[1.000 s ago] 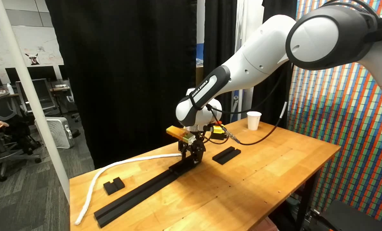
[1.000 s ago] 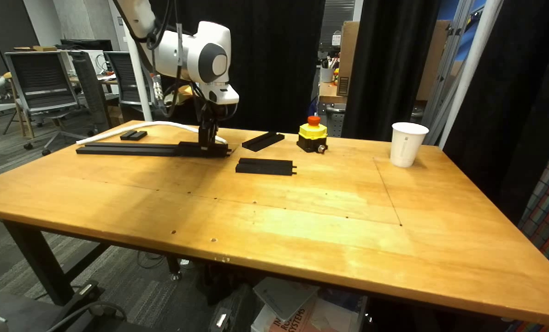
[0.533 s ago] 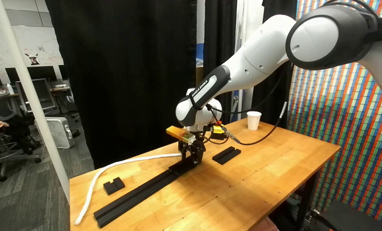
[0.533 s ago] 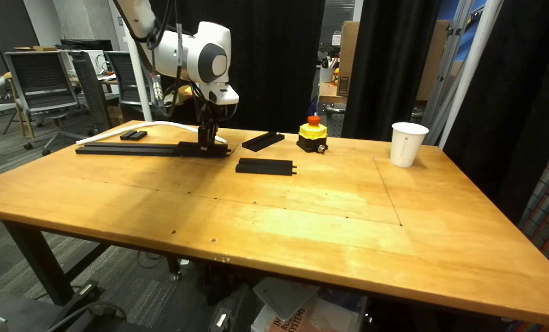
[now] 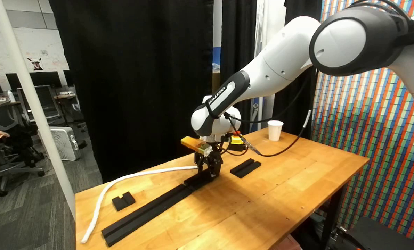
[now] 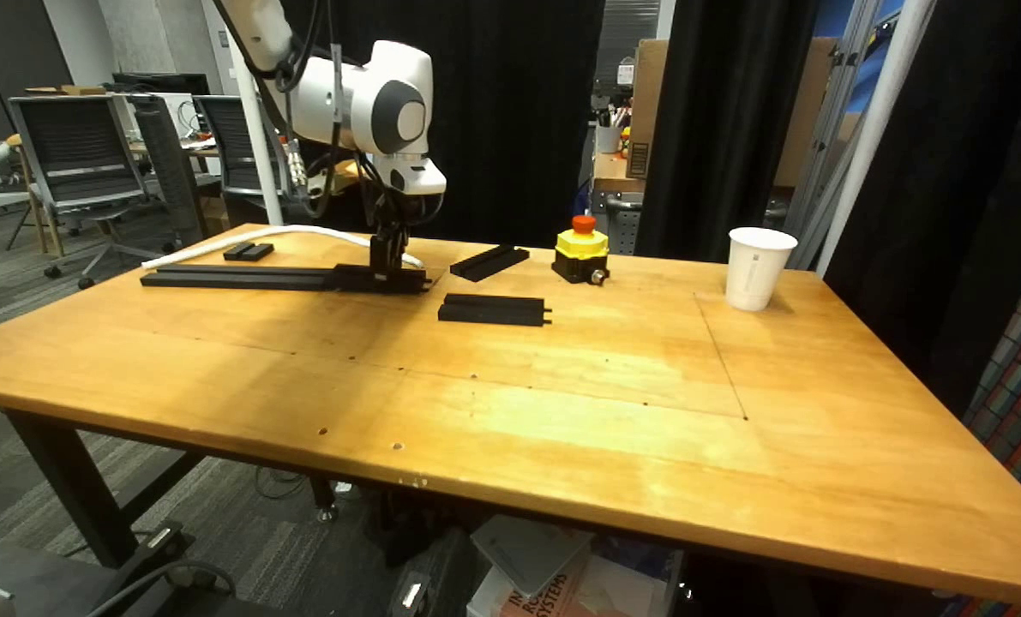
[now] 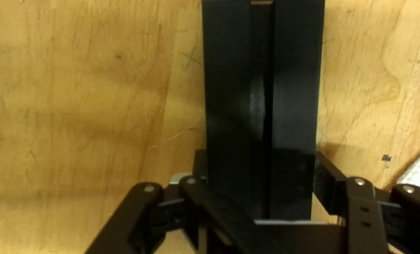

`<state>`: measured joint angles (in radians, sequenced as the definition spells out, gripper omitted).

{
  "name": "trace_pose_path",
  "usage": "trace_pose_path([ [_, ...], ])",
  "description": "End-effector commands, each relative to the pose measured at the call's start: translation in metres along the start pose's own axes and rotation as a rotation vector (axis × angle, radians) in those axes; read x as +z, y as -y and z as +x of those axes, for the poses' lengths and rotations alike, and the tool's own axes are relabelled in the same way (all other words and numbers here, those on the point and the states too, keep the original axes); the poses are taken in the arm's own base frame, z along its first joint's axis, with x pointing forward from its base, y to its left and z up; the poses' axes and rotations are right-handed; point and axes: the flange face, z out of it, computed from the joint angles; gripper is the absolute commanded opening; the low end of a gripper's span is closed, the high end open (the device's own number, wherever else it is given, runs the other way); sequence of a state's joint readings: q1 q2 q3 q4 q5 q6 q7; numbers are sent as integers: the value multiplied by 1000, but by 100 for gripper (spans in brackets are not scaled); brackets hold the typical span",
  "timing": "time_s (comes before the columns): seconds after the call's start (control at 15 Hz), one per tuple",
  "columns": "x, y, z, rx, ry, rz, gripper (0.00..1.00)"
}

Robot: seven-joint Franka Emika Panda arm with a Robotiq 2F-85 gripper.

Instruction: Attach some of the black objects at their width to make one long black strip

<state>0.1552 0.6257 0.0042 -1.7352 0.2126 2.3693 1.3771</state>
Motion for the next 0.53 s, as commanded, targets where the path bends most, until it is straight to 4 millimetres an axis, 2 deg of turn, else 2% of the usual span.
trace_pose_path([
  [0.0,-9,7,0,20,12,11,46],
  [0.47,-4,16,-5,19,20,37,46],
])
